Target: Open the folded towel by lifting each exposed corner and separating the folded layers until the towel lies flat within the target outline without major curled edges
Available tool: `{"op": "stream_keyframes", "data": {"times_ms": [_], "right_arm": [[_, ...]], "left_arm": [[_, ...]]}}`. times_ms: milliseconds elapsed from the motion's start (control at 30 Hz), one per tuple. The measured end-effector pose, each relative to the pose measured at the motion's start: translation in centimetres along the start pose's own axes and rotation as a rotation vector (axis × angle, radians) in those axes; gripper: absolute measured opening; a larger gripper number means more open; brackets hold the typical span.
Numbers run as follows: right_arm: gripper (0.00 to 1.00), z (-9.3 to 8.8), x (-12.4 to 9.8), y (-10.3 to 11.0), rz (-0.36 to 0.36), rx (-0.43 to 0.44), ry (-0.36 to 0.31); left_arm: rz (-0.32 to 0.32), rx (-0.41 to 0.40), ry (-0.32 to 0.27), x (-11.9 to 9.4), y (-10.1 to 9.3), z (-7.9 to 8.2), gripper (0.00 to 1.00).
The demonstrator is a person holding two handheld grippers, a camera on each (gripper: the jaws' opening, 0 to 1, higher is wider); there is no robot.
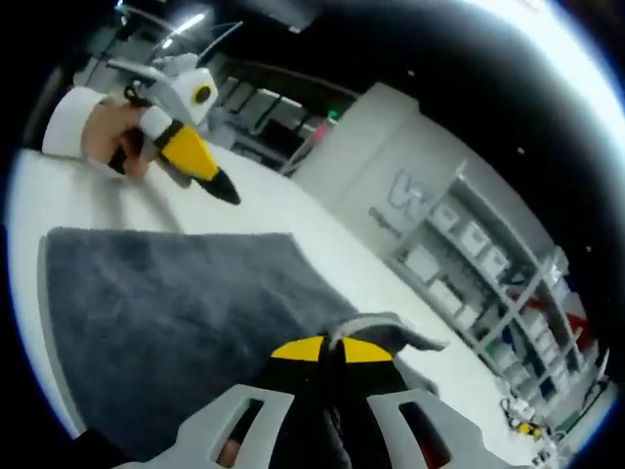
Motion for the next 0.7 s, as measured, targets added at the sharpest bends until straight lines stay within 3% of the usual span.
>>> {"op": "stream_keyframes", "data": {"times_ms": [333,700], "right_arm": [[0.00,1.3,0.3,1.8,0.017,-0.093,-0.017],[0.00,2.5,0.2,3.7,0.031,-0.167,-0.020]], "left_arm": [[0.019,0.046,0.039,0.4,0.1,-0.3,0.34],[0.027,0.031,0.053,0.5,-0.2,-0.9,0.32]]}}
Point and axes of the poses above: the point that each gripper's makers call its tool centre point, and the gripper's own axes: x roughly forward along the fingers, y roughly to its left, z roughly out of its top, the point moved 4 cm from there along -x, roughly backward along the fingers, and after that the axes turned 1 degree about z, right-handed, at the moved point
